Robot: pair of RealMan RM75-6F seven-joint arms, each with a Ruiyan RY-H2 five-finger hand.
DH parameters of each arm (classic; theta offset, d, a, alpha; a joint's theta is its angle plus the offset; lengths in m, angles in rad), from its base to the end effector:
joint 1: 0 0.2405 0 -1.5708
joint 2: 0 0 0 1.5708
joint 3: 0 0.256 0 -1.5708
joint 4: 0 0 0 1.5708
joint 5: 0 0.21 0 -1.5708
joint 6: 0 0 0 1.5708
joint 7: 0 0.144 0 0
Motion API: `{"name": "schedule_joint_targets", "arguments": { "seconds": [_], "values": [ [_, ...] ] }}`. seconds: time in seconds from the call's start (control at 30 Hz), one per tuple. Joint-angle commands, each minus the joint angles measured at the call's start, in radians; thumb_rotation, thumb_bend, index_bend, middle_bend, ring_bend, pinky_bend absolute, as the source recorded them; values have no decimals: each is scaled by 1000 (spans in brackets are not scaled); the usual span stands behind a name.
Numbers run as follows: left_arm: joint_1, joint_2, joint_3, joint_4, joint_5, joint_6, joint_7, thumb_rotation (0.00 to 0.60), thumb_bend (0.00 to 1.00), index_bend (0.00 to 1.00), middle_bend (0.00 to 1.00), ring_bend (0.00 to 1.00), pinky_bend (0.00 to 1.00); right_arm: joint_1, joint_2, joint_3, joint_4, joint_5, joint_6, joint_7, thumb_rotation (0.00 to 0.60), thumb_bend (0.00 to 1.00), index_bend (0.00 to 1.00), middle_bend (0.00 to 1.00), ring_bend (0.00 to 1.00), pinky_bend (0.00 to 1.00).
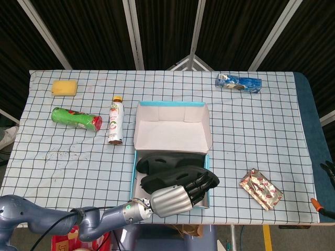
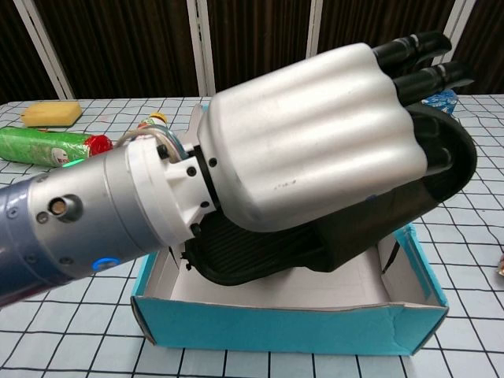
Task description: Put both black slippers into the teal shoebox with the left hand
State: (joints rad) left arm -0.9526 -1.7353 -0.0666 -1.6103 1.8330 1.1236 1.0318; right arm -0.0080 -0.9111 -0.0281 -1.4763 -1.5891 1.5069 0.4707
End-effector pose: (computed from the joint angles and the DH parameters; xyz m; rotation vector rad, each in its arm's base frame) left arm 0.0205 0.2181 -0.0524 -2.0596 0.5852 -1.3004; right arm -0.3540 -0.1347 0.2327 1.3616 -1.0795 0.9237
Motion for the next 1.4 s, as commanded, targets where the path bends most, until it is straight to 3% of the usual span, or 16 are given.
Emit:
{"name": "schedule_joint_targets", "arguments": {
  "seconds": [0.03,0.87,1.4],
  "values": [
    [6,-10,0,11,3,-3,-8,600,402,522,509,61,63,0,0,0,0,-1,0,0,600,311,62,20,0,10],
    [42,-40,62,89,16,-95,-81,600,402,520,497,61,61,-2,-1,4,4,10,-1,8,600,311,62,20,0,8],
    [59,-40,80,94,-21,-174,-101,600,402,457,407,52,61,-1,-2,4,3,9,-4,1,600,310,62,20,0,1]
  ]
}}
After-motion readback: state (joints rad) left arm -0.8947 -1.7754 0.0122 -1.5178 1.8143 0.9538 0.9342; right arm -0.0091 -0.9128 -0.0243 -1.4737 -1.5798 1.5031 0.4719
